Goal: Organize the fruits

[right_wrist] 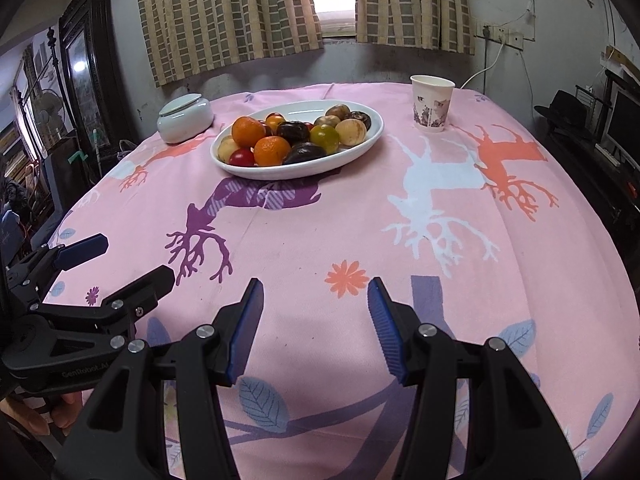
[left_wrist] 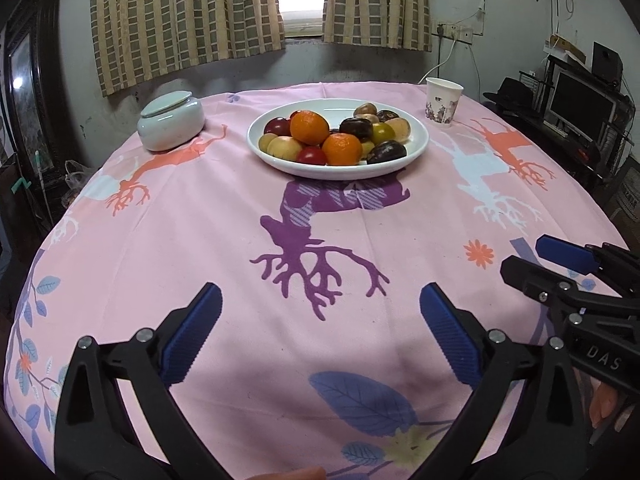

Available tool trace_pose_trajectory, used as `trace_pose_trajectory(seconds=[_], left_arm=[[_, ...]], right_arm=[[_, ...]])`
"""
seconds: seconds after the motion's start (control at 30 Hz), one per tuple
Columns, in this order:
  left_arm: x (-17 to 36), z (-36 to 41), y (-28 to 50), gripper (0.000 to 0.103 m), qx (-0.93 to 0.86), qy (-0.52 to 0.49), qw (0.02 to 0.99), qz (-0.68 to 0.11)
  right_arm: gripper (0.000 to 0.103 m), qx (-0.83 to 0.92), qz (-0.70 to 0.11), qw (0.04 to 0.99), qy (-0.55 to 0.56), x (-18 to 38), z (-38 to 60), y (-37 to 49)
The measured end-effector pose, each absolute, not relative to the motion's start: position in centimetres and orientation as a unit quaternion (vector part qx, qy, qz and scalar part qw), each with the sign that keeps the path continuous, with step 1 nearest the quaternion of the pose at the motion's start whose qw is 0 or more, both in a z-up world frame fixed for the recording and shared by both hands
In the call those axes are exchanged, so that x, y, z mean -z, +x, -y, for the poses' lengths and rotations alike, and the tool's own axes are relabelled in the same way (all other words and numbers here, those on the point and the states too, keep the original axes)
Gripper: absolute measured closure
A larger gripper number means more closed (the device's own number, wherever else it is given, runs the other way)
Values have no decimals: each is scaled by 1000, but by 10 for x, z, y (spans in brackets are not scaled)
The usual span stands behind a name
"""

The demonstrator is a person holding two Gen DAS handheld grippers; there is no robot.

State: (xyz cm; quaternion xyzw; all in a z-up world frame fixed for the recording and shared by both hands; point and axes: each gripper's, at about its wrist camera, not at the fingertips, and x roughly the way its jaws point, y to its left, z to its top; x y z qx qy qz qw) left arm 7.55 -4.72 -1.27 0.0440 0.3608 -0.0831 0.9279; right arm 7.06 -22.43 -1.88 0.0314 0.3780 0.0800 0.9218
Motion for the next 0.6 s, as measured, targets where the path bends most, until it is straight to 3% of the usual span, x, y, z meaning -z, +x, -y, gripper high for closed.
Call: trace_pose_trajectory(seconds=[0.6], left_arm=[[37,46,86,2,69,35,908,-412]], right_arm=[[48,-72,-428,900,48,38,226,76]])
